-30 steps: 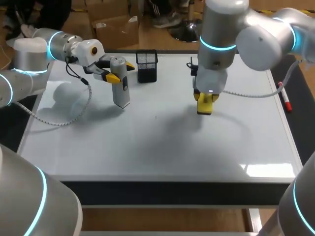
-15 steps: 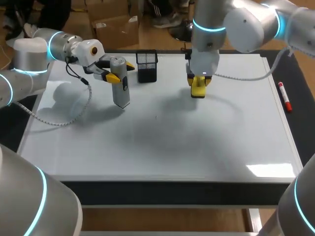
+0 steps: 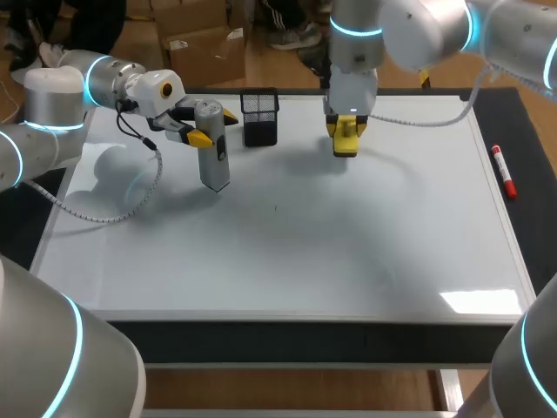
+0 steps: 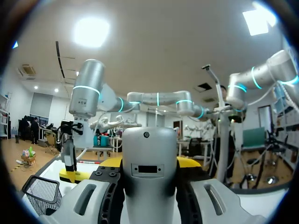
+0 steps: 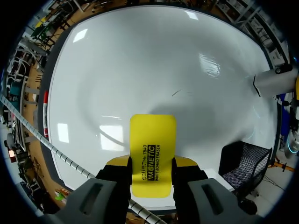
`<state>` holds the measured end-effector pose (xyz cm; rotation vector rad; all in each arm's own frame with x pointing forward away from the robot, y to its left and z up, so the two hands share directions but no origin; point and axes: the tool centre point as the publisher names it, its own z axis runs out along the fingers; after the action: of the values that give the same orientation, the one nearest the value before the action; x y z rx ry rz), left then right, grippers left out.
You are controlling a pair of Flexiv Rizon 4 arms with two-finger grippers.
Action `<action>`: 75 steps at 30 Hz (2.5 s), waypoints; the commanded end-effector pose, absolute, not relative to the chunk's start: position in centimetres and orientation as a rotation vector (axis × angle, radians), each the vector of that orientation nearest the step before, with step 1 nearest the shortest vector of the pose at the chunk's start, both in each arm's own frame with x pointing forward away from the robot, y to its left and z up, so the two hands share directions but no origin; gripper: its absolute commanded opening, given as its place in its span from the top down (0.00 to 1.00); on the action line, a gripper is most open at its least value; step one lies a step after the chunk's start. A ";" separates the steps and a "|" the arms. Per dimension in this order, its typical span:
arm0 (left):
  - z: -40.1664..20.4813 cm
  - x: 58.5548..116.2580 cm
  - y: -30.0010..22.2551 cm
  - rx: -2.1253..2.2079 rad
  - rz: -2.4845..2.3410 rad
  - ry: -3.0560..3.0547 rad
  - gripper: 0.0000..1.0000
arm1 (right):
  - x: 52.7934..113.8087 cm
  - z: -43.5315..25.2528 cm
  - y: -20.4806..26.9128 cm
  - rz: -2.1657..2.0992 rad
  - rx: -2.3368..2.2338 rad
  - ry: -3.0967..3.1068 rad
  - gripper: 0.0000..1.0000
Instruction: Pick up the inspection probe, press it on each red-marked spot on the whiteboard one by one, put down the probe, pick up the eraser, and wipe off all the red marks.
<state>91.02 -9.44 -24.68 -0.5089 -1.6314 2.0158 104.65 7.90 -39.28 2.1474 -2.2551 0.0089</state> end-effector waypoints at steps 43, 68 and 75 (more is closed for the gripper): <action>-24.5 91.1 -9.4 -0.511 2.012 -1.631 1.00 | 107.8 -42.1 9.5 -0.075 2.145 -2.192 0.00; -24.5 91.1 -9.4 -0.511 2.012 -1.631 1.00 | 106.0 -35.3 4.7 -0.245 1.464 -2.909 0.00; -24.5 91.1 -9.4 -0.511 2.012 -1.631 1.00 | 106.0 -33.8 3.2 -0.235 1.143 -3.019 0.00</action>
<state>91.02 -9.45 -24.68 -0.5089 -1.6311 2.0159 106.38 3.68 -34.76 1.2314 -2.9865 -0.2506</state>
